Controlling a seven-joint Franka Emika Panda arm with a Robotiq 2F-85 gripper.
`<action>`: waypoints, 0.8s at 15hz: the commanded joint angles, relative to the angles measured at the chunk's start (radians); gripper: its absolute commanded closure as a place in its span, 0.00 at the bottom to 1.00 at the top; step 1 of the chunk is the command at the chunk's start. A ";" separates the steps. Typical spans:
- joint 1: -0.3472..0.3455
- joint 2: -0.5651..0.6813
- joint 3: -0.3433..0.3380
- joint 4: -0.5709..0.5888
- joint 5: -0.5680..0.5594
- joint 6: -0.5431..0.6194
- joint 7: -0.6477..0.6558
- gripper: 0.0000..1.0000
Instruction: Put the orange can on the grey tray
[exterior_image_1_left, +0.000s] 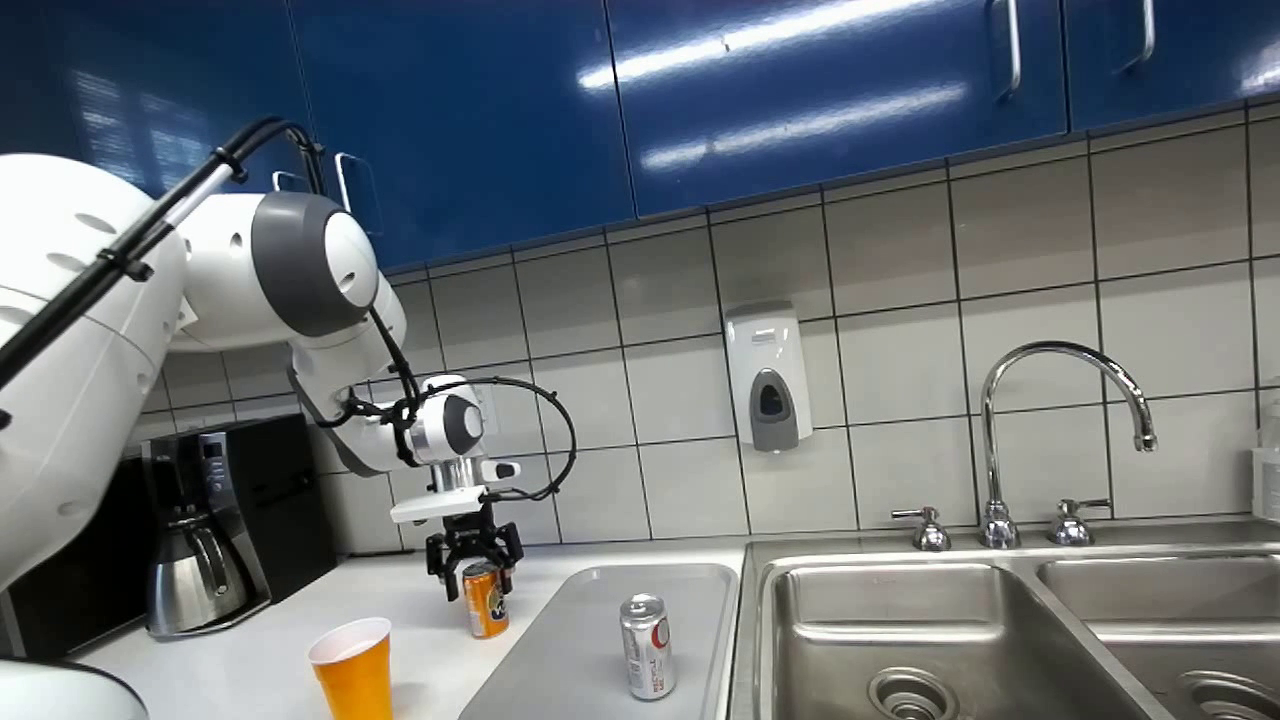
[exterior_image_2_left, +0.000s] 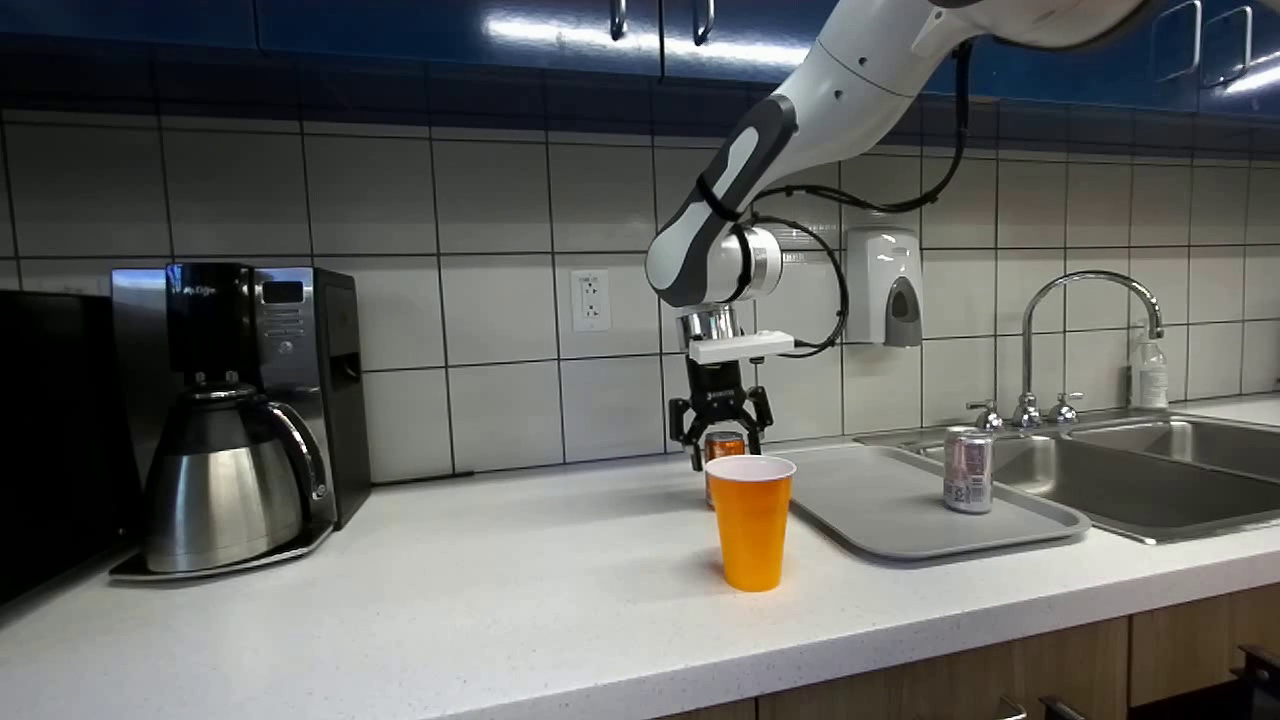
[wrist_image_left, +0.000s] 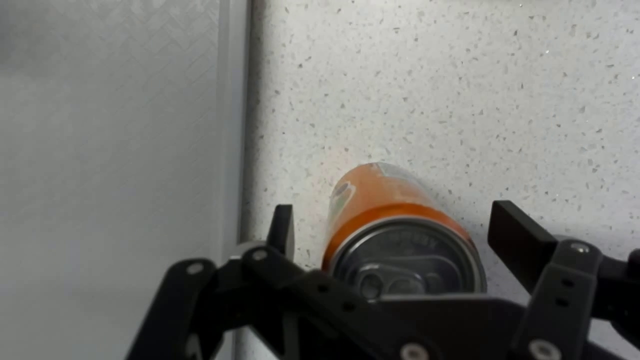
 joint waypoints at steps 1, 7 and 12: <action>0.010 -0.036 -0.013 -0.034 -0.023 0.014 -0.005 0.00; 0.010 -0.038 -0.011 -0.030 -0.029 0.011 -0.006 0.01; 0.011 -0.040 -0.011 -0.034 -0.032 0.018 -0.007 0.49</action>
